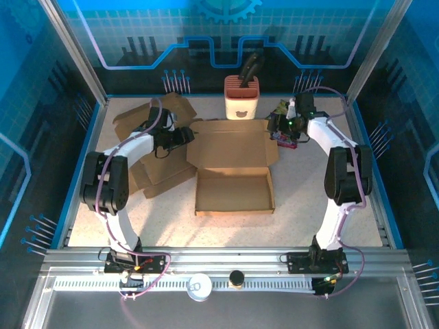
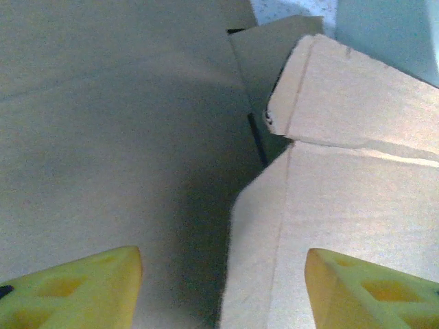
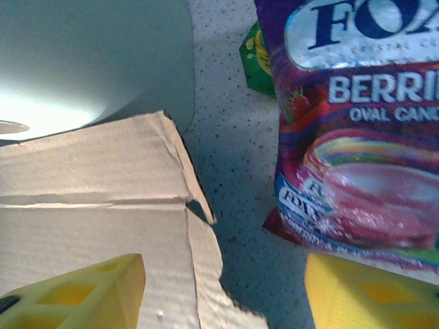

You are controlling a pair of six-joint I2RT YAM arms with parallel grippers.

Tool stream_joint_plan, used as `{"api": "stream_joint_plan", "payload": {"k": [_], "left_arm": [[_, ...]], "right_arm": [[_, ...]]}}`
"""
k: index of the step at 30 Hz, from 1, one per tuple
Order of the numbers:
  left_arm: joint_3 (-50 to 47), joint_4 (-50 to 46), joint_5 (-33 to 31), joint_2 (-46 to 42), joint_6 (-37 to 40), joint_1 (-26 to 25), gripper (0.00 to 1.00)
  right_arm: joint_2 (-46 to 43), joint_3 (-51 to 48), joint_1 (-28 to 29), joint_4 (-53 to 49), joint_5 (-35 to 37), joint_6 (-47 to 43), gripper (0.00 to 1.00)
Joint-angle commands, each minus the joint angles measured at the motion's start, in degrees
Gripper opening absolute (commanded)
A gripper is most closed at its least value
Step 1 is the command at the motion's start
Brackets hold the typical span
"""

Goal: Fold the paper box

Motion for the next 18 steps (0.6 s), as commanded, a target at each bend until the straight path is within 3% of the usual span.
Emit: {"api": "stream_joint_plan", "payload": {"k": [1, 18], "left_arm": [[0.5, 2.7, 2.8, -0.1, 1.6, 0.2, 0.60], [-0.2, 1.7, 0.7, -1.9, 3.0, -1.5, 0.58]], "right_arm": [[3.4, 4.9, -0.1, -3.0, -2.8, -1.9, 0.60], [10.8, 13.4, 1.8, -4.1, -3.2, -6.5, 0.31]]}}
